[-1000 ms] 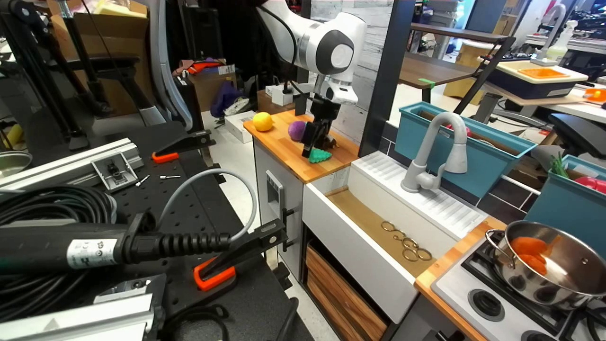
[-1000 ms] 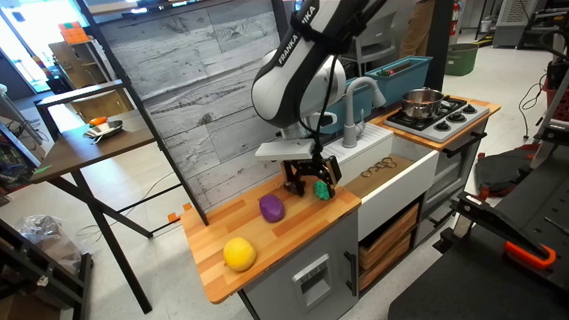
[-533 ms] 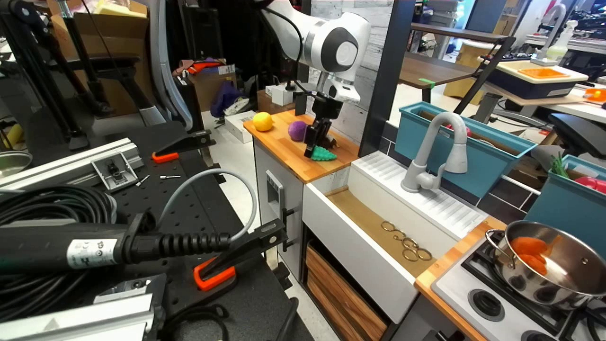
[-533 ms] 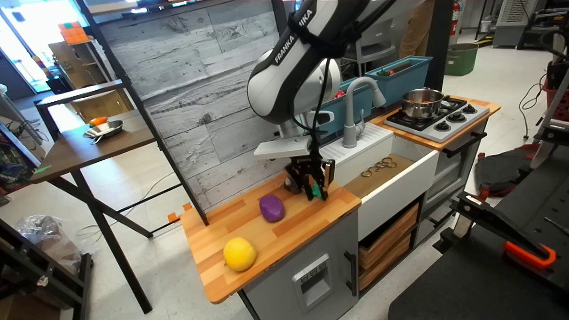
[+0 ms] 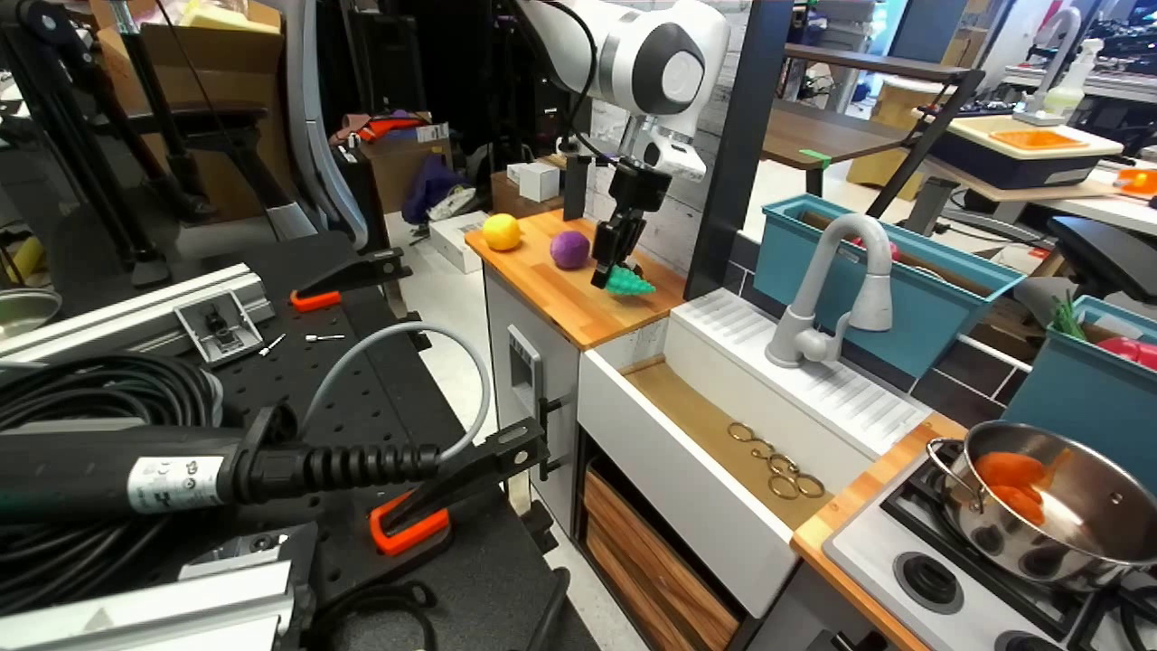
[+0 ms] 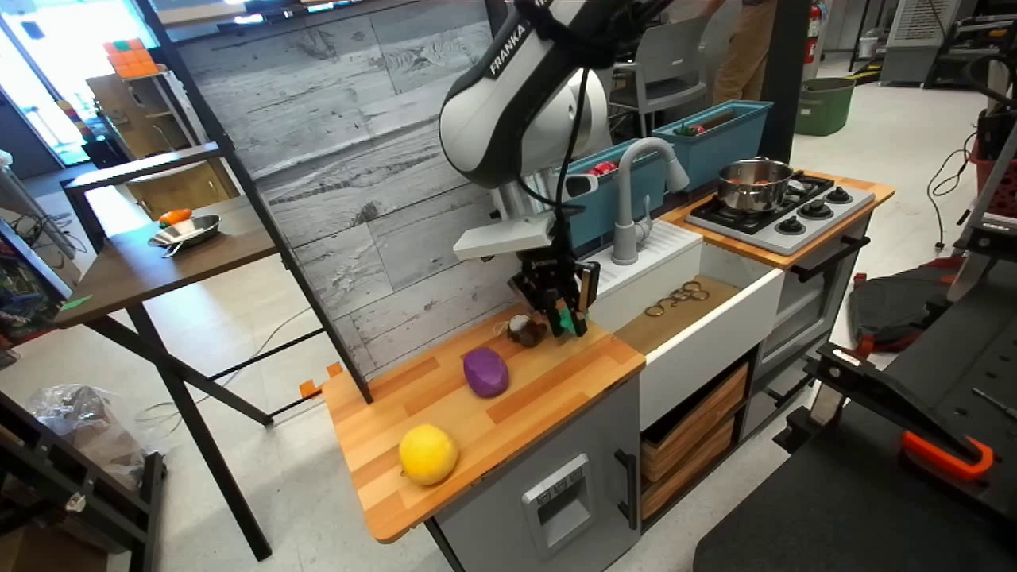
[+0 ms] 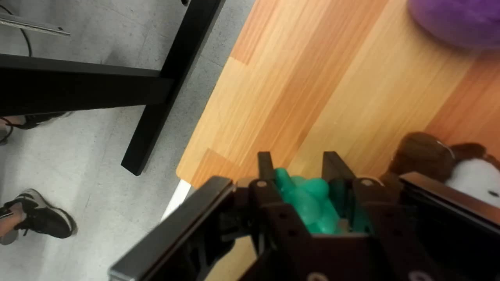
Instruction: Put the green plushy in the sink
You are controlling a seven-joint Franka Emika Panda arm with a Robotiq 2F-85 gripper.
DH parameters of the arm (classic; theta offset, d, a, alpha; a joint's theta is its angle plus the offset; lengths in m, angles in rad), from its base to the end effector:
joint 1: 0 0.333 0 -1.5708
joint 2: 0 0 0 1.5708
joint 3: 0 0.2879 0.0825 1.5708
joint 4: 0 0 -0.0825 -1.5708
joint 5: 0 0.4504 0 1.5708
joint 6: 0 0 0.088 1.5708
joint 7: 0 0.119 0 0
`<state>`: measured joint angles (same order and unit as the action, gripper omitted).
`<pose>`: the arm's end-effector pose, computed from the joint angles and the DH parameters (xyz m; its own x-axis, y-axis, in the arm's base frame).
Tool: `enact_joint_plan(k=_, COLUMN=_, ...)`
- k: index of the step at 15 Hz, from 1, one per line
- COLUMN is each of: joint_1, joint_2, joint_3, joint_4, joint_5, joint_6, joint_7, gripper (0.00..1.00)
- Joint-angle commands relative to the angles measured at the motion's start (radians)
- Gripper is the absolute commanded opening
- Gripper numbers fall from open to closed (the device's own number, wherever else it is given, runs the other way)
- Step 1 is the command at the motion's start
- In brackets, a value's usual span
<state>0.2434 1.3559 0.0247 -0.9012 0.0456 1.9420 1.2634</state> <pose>0.7203 0.1961 -0.0479 0.4868 -0.8604 -0.1505 -0.8144 -0.5094 0.2779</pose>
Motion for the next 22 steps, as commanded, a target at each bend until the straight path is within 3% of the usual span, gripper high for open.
enact_joint_plan(k=1, joint_1=-0.03, joint_2=-0.069, joint_3=0.001, joint_4=-0.041, joint_5=0.019, joint_6=-0.018, joint_7=0.021, gripper=0.11)
enact_joint_plan(k=10, joint_1=-0.107, joint_2=-0.163, joint_3=0.002, joint_4=-0.294, joint_5=0.044, joint_6=0.023, joint_7=0.172, gripper=0.11)
enact_joint_plan(k=14, joint_1=-0.172, joint_2=-0.188, joint_3=-0.008, joint_4=-0.387, joint_5=0.056, joint_6=0.058, joint_7=0.196, gripper=0.11)
enact_joint_plan(k=16, joint_1=-0.207, joint_2=-0.175, joint_3=-0.008, joint_4=-0.387, joint_5=0.059, joint_6=0.1, joint_7=0.197, gripper=0.11)
enact_joint_plan(k=22, joint_1=-0.182, joint_2=-0.112, joint_3=-0.071, joint_4=-0.311, joint_5=0.069, joint_6=0.209, joint_7=0.183, gripper=0.11)
